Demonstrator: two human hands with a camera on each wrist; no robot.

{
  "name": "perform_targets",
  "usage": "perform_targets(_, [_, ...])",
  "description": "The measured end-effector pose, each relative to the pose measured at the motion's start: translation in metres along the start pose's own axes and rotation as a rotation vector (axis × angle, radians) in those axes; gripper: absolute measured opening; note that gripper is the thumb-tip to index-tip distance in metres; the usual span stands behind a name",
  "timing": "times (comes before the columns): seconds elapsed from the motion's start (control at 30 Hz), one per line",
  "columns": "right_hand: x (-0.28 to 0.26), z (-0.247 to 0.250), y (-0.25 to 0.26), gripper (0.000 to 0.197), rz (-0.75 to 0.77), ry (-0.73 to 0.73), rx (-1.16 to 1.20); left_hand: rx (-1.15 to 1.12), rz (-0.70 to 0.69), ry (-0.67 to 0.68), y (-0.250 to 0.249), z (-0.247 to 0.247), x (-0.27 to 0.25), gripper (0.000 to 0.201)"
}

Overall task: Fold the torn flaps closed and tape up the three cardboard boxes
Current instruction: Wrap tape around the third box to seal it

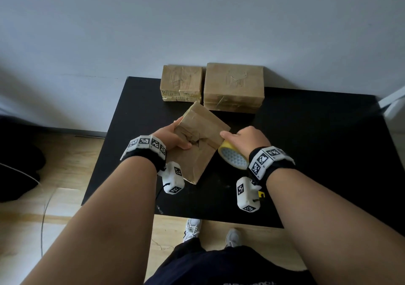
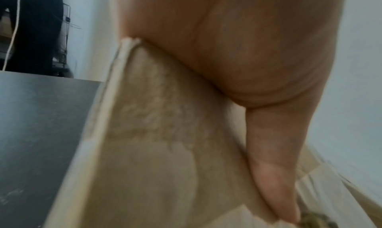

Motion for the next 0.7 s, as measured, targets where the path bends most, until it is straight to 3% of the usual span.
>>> perform_targets(0.17, [0.000,-0.006,-0.002,0.051,0.068,0.001,0.144,-0.037,0.011,0.017,0.008,0.005,0.008,0.074])
perform_targets(0.33, [0.005,-0.015,0.006,0.049,0.007,-0.014,-0.028,-0.032,0.020,0.037,0.012,0.005,0.015,0.086])
perform_targets(0.43, [0.011,-0.019,0.020,0.050,-0.002,-0.012,-0.051,-0.007,0.017,-0.104,0.018,0.017,0.015,0.075])
perform_targets(0.57, [0.018,-0.023,0.032,0.049,0.010,-0.032,-0.052,0.134,-0.003,-0.246,0.025,0.023,0.003,0.094])
perform_targets(0.7, [0.019,-0.025,0.032,0.047,0.001,-0.031,-0.067,0.435,-0.199,-0.386,0.005,0.011,-0.006,0.092])
Point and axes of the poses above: each hand's wrist, its own x-axis towards the middle knuckle, its own z-axis out of the back of the hand, y = z × x, the point moved 6 cm from there along x, towards the middle knuckle, and after that the axes turned 2 degrees about y, right-handed, at the moved point
